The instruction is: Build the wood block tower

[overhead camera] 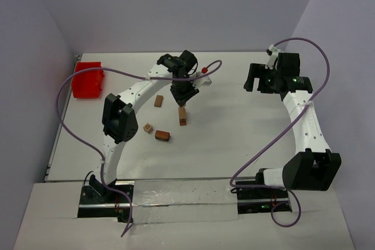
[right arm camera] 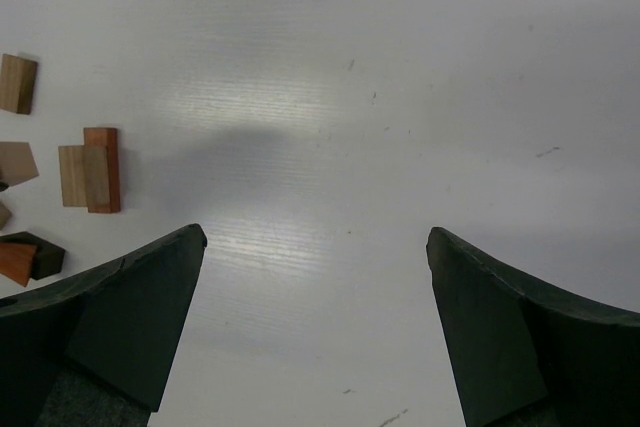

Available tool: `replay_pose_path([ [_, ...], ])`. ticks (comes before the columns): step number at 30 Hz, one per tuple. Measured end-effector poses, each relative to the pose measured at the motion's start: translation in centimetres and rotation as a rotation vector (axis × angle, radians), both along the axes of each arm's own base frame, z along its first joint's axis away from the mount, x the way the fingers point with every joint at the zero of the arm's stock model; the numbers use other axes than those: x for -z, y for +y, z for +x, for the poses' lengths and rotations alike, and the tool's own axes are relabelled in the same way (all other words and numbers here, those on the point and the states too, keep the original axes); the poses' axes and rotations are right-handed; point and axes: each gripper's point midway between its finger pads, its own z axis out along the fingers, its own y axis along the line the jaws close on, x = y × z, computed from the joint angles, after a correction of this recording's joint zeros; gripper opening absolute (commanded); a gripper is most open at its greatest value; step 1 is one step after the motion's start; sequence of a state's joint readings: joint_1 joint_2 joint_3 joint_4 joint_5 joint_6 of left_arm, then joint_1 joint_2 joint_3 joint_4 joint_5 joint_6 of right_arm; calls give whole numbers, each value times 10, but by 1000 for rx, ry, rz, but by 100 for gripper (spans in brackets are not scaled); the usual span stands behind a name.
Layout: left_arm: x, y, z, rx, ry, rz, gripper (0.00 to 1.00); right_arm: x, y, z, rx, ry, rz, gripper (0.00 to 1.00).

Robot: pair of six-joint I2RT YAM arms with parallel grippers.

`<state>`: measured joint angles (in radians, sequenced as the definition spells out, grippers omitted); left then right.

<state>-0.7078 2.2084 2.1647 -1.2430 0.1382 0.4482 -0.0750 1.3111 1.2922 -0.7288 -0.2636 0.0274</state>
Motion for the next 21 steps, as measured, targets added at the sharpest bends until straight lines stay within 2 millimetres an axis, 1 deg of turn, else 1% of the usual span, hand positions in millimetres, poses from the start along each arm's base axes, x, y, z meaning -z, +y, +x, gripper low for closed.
replay_pose_path([
  [6, 4, -1, 0, 27, -5, 8, 14, -2, 5, -1, -24, -4, 24, 100],
  [12, 28, 7, -10, 76, 33, 57, 12, -2, 7, -1, -31, -4, 30, 100],
  [14, 33, 10, -12, 97, 42, 70, 12, -2, 7, -1, -30, -4, 30, 100],
  [21, 35, 10, -10, 137, 29, 72, 13, -2, 7, -1, -30, -4, 30, 100],
])
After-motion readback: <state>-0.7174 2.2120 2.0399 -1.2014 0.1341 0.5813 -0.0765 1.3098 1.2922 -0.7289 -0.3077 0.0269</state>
